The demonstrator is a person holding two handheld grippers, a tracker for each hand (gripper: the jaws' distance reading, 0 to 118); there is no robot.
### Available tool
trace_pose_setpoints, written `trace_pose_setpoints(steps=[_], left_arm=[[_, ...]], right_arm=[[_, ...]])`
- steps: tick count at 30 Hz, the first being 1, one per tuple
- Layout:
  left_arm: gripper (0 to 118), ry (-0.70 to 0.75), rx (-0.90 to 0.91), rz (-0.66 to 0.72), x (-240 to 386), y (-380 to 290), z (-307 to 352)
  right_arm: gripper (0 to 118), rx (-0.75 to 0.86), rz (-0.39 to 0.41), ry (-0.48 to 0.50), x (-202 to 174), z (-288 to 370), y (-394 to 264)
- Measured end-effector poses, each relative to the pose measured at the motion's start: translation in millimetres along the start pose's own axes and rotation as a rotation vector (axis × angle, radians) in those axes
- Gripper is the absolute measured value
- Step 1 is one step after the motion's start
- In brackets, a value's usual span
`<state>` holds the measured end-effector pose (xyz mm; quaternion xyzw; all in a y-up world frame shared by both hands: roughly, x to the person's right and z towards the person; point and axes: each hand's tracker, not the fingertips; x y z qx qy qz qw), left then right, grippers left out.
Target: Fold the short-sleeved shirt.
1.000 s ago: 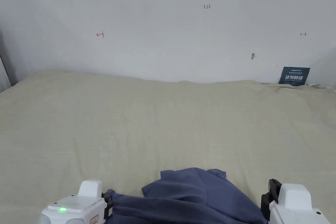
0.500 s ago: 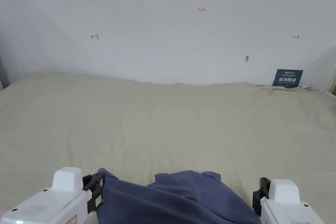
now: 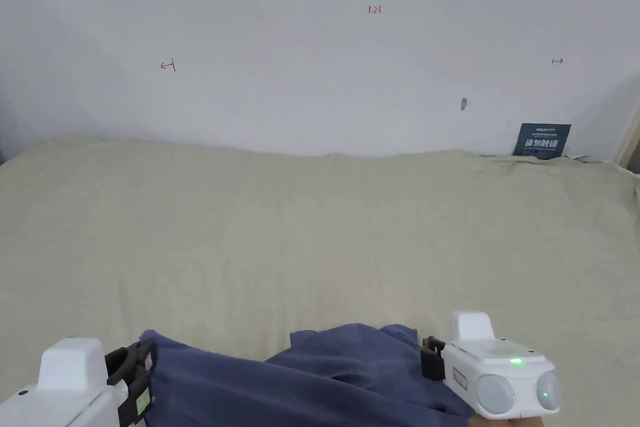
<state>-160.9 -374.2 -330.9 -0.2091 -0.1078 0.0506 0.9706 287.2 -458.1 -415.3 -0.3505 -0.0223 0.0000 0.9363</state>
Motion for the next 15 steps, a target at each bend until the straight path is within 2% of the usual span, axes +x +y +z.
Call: trace_pose_setpoints(steps=[1,3,5,7,8,9,11,12,15], left_arm=[[0,0.005,-0.008,0.005,0.4,-2.1,-0.1],[0,0.005,-0.016,0.01,1.6,-7.2,0.2],[0,0.008,-0.025,0.018,-0.6,-9.8,0.5],[0,0.012,-0.036,0.025,0.3,-14.4,0.6],[0,0.013,-0.043,0.032,-6.0,-17.4,-3.0],[0,0.013,-0.048,0.034,-7.8,-19.6,-4.3],[0,0.021,-0.063,0.031,-8.6,-24.2,-6.3],[0,0.024,-0.068,0.03,-9.2,-24.5,-6.9],[0,0.025,-0.075,0.041,-11.6,-27.2,-8.4]], right_arm=[[48,-0.033,0.0,0.002,-0.8,-10.6,-1.5],[63,-0.115,-0.014,0.016,0.6,-30.6,-6.3],[65,-0.139,-0.025,0.004,1.9,-44.4,-12.0],[64,-0.162,-0.045,0.035,5.1,-54.8,-17.7],[57,-0.171,-0.055,0.047,5.8,-56.1,-18.6],[44,-0.167,-0.062,0.05,6.4,-55.6,-18.8],[10,-0.153,-0.091,0.116,5.2,-49.9,-18.2],[10,-0.144,-0.081,0.142,3.5,-47.4,-17.6],[9,-0.1,0.051,0.084,-5.9,-33.0,-18.1]])
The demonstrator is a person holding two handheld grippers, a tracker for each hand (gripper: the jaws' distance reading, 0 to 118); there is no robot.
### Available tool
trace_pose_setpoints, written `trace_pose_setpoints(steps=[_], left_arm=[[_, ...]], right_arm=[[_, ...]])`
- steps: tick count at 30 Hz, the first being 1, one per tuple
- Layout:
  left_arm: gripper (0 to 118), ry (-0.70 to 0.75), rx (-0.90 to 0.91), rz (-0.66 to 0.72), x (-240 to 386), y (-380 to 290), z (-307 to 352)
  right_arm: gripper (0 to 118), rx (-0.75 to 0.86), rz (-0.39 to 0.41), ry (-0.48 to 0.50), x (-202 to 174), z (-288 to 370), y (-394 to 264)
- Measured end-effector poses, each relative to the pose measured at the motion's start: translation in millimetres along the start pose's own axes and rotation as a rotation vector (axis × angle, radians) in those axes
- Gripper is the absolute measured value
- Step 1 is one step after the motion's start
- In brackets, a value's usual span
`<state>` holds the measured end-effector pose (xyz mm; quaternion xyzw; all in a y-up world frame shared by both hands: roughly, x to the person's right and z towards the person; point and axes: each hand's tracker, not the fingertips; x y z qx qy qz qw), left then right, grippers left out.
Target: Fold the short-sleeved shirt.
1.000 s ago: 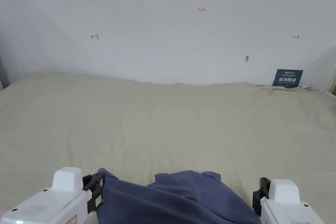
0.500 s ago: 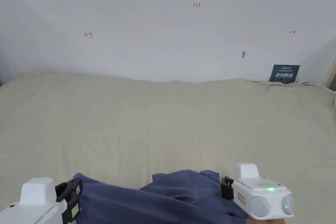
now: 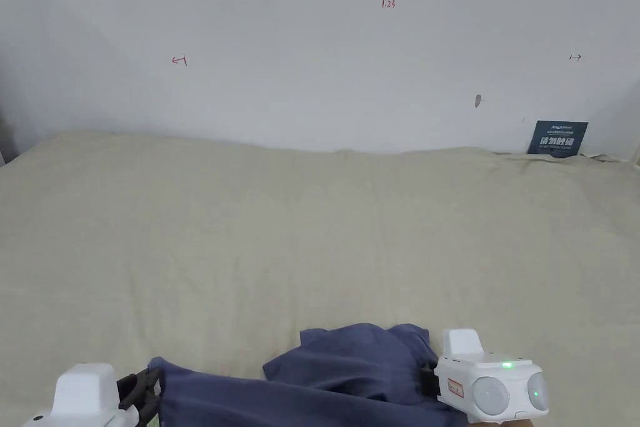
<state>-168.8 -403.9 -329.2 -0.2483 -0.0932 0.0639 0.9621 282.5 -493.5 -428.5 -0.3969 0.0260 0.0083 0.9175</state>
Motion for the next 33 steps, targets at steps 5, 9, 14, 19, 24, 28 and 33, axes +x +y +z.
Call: trace_pose_setpoints(steps=[5,9,14,19,24,28,33], left_arm=[[0,0.011,0.006,-0.003,-1.0,9.1,3.9],[0,0.026,0.032,-0.032,-2.6,25.7,7.7],[0,0.05,0.091,-0.049,-13.2,62.1,8.5],[0,0.077,0.154,-0.081,-27.9,103.8,3.0],[0,0.1,0.201,-0.085,-27.0,148.9,7.5],[0,0.107,0.231,-0.099,-19.1,177.5,9.6],[0,0.124,0.245,-0.132,-16.5,202.4,-11.6]], right_arm=[[9,0.114,-0.022,-0.023,3.0,32.0,1.1],[9,0.221,-0.035,-0.034,5.9,66.1,8.3],[9,0.369,-0.039,-0.075,5.5,119.6,26.0],[9,0.505,-0.027,-0.118,3.2,173.0,56.1],[9,0.562,-0.047,-0.206,2.9,205.6,86.2],[9,0.593,-0.052,-0.237,4.1,217.2,104.8],[9,0.645,-0.031,-0.265,6.0,216.3,129.9]])
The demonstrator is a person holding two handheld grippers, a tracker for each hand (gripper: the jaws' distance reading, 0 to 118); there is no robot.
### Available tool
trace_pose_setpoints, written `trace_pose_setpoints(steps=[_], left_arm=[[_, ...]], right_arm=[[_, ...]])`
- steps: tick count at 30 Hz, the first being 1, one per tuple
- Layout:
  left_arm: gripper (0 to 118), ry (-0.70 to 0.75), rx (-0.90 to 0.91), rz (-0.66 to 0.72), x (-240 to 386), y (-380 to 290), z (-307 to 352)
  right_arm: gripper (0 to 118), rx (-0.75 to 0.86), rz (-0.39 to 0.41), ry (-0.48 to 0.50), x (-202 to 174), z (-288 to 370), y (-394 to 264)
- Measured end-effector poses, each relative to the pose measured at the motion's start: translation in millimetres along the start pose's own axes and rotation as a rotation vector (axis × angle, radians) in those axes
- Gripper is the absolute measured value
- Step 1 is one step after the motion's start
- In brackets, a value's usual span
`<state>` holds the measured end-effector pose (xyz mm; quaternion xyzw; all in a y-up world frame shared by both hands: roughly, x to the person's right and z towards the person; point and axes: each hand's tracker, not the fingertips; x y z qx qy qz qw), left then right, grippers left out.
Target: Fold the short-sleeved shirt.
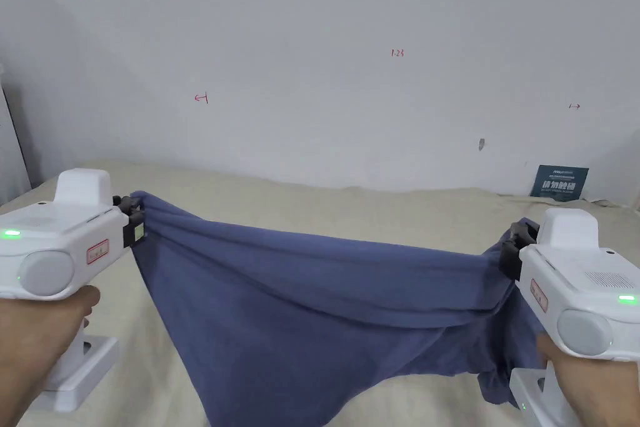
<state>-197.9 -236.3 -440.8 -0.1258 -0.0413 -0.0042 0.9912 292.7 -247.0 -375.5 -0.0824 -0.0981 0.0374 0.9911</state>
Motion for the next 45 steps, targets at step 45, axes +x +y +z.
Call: trace_pose_setpoints(steps=[45], left_arm=[[0,-0.04,-0.042,0.001,30.4,-2.2,-63.3]], right_arm=[[8,-0.019,0.078,-0.056,13.0,-75.7,5.3]])
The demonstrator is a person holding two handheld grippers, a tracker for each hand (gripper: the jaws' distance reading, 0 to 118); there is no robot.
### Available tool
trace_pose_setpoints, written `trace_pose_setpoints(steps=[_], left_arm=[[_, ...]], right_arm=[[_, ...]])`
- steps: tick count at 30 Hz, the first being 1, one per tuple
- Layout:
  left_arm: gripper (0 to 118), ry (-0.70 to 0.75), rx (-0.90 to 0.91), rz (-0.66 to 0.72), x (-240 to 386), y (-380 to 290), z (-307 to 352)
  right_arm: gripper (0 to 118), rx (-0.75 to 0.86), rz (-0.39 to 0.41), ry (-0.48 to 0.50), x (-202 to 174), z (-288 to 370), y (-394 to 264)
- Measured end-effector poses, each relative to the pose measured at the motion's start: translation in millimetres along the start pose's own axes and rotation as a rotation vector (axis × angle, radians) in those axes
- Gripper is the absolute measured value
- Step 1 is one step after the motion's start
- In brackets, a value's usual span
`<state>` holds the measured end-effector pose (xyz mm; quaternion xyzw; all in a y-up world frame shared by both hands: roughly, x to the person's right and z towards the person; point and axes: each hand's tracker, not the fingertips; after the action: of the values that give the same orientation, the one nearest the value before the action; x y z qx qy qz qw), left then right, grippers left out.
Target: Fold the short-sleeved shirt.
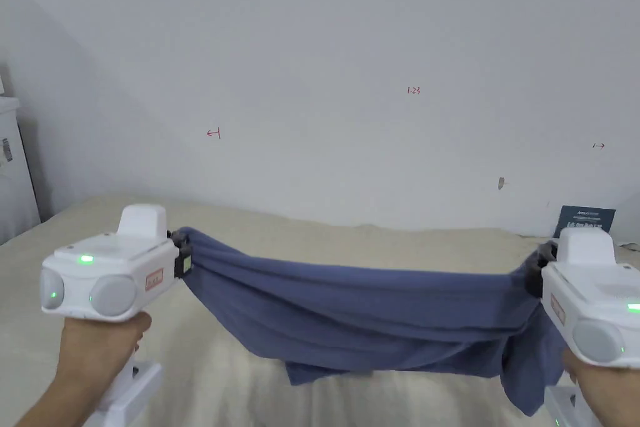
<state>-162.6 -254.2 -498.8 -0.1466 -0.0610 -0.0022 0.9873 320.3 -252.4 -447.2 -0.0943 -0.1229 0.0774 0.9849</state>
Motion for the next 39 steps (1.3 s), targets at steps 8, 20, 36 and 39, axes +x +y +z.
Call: trace_pose_setpoints(steps=[8,20,36,39], left_arm=[[0,-0.001,-0.047,0.017,-10.5,-97.9,61.8],[0,0.031,-0.242,0.049,-16.3,-231.7,148.4],[0,0.031,-0.429,0.043,-15.1,-314.4,146.3],[0,0.028,-0.432,0.052,-16.5,-312.5,146.9]], right_arm=[[8,-0.073,0.006,0.014,-4.5,88.1,-91.7],[9,-0.244,0.014,-0.001,-16.0,172.5,-201.8],[9,-0.448,0.027,-0.02,-25.7,185.4,-285.3],[12,-0.443,-0.016,-0.006,-23.0,187.5,-272.9]])
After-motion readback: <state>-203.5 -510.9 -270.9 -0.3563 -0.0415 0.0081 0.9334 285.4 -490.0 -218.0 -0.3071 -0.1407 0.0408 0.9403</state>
